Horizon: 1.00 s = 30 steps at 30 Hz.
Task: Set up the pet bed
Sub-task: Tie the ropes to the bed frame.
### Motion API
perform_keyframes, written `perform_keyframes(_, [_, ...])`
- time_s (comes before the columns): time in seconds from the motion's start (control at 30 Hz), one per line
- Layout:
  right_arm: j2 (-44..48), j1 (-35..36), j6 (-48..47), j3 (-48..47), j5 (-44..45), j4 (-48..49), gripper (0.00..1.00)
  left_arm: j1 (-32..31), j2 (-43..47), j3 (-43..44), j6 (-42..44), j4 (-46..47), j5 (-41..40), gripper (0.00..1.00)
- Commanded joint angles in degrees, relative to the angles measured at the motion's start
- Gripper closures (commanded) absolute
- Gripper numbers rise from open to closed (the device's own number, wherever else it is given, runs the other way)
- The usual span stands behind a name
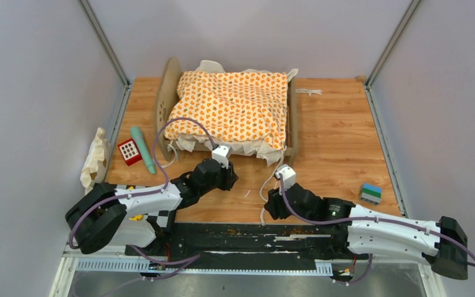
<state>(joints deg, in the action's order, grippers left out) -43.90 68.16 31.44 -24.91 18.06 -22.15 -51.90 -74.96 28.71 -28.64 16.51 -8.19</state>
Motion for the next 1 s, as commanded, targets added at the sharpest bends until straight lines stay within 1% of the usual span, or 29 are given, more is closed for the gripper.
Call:
perform_keyframes(0.0, [-4.72, -0.08, -21.44, -5.97, -11.68, 7.59, 0.50, 2.59, 5.14, -2.29, 1.64, -0.32, 1.17, 0.65])
perform_keyframes(0.03, [-6.61, -0.08, -26.76, -8.26, -15.18, 6.35, 0.48, 3.22, 6.20, -2.86, 1.89, -0.65, 1.62, 0.65])
perform_keyframes(0.07, [-8.33, -0.09, -31.67, -10.92, -16.69, 3.59, 0.46, 3.74, 7.39, -3.43, 1.92, -1.14, 1.96, 0.65])
perform_keyframes(0.13, [-11.74, -0.05, -40.04, -16.62, -16.42, -2.84, 0.45, 4.79, 10.11, -4.80, 2.08, -2.03, 2.62, 0.65])
perform_keyframes(0.2, [-14.27, -0.06, -52.32, -20.99, -18.86, -8.46, 0.43, 5.65, 12.90, -6.31, 2.12, -2.78, 2.73, 0.65])
perform_keyframes(0.27, [-16.60, -0.11, -63.96, -23.53, -21.12, -13.56, 0.41, 6.36, 15.41, -7.91, 1.89, -3.00, 3.30, 0.64])
perform_keyframes(0.33, [-19.61, -0.51, -71.75, -24.70, -20.75, -16.77, 0.41, 6.88, 17.49, -8.75, 2.08, -3.91, 3.77, 0.63])
perform_keyframes(0.43, [-24.48, -3.00, -77.92, -27.57, -26.48, -20.64, 0.40, 8.12, 20.02, -9.70, 2.20, -5.56, 3.93, 0.60])
perform_keyframes(0.5, [-27.33, -3.41, -80.90, -29.03, -28.78, -22.68, 0.40, 9.36, 21.17, -10.34, 2.27, -6.02, 4.32, 0.59])
perform_keyframes(0.73, [-34.20, -3.35, -90.04, -29.83, -30.12, -23.16, 0.41, 12.76, 25.57, -13.29, 1.08, -6.59, 5.77, 0.56])
perform_keyframes(0.97, [-41.22, -3.35, -98.12, -32.01, -30.03, -26.97, 0.45, 13.74, 29.43, -16.22, -0.48, -5.97, 6.28, 0.52])
